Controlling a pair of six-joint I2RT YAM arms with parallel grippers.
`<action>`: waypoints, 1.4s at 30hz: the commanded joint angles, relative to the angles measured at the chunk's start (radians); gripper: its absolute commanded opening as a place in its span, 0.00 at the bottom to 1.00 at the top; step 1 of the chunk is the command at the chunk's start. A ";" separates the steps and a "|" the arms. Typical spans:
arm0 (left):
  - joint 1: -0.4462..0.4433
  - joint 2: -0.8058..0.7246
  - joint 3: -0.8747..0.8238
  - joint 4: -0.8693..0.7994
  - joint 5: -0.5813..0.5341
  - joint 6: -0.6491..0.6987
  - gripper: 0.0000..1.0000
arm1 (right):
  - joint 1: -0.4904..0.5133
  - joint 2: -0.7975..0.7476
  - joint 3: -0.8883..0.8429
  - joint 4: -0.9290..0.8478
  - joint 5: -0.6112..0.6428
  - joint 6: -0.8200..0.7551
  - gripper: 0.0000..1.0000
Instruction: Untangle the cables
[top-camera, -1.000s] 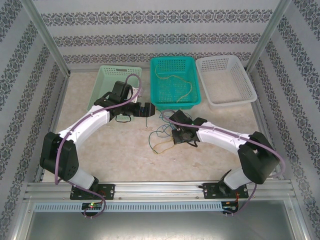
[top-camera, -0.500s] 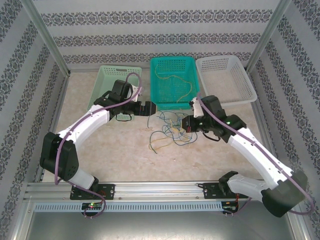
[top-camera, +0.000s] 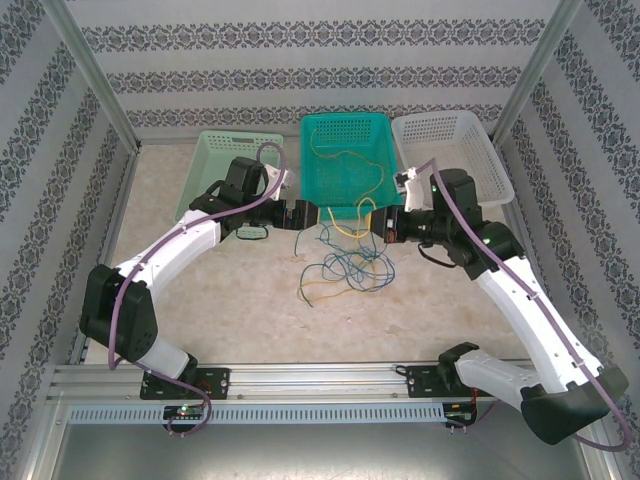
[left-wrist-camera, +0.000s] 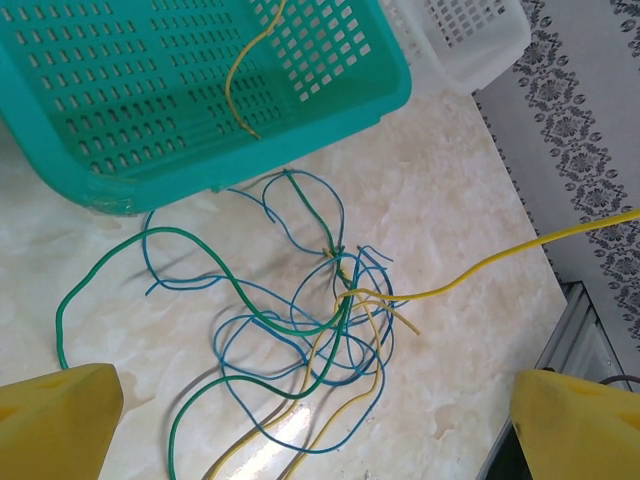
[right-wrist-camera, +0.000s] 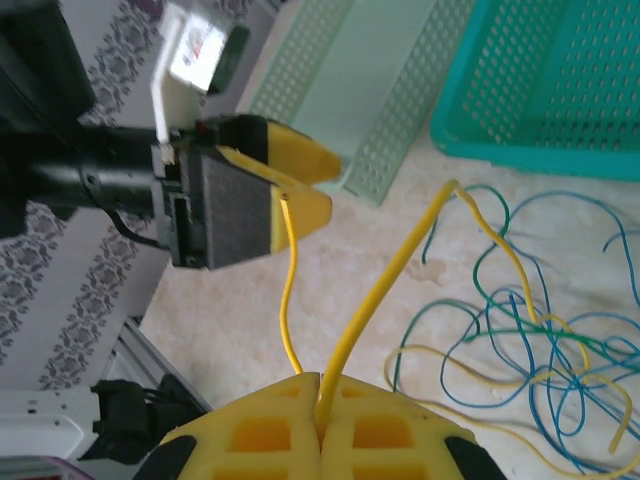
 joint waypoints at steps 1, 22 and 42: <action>-0.009 -0.026 0.012 0.067 0.027 0.006 1.00 | -0.039 0.004 0.050 0.087 -0.054 0.057 0.00; -0.042 -0.013 0.042 0.136 0.028 0.028 1.00 | -0.185 0.101 0.113 0.372 -0.224 0.415 0.00; -0.081 0.146 0.211 0.252 0.008 0.160 0.98 | -0.139 0.182 0.037 0.649 -0.357 0.651 0.00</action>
